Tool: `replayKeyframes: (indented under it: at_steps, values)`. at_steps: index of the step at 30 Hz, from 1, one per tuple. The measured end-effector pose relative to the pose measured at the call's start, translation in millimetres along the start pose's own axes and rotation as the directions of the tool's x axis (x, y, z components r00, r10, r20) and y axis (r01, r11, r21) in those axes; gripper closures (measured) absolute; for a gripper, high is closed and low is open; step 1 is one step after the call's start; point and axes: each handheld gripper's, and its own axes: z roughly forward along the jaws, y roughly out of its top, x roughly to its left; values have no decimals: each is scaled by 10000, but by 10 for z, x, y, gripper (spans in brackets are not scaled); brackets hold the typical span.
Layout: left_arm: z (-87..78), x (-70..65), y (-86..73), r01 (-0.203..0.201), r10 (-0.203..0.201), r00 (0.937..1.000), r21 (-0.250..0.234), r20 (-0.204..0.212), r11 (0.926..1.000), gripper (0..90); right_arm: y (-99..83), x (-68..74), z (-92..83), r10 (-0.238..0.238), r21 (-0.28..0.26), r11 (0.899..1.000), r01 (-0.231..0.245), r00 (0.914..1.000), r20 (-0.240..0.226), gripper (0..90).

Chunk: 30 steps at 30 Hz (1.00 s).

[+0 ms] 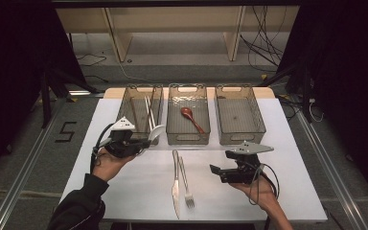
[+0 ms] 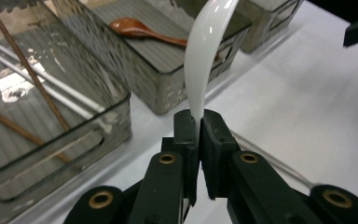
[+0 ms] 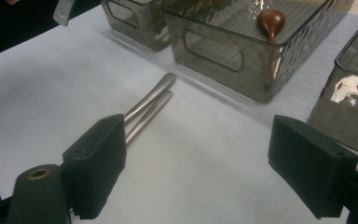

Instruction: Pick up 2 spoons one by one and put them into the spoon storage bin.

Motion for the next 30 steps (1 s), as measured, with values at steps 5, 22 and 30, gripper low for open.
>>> replayKeyframes:
  at_steps: [5, 22, 30]
  values:
    - [131, 33, 128, 330, -327, 9994, -237, 133, 9992, 852, 1, 6, 6, -30, -4, 10000, 30, 10000, -12, 200]
    - [649, 101, 586, 937, -932, 9956, -539, 110, 9941, 851, -1, -10, 2, -27, -17, 10000, 27, 10000, -47, 201]
    - [769, 103, 694, 1099, -1099, 9939, -668, 48, 9917, 851, 3, 1, -10, -63, -93, 9999, 62, 9999, -135, 201]
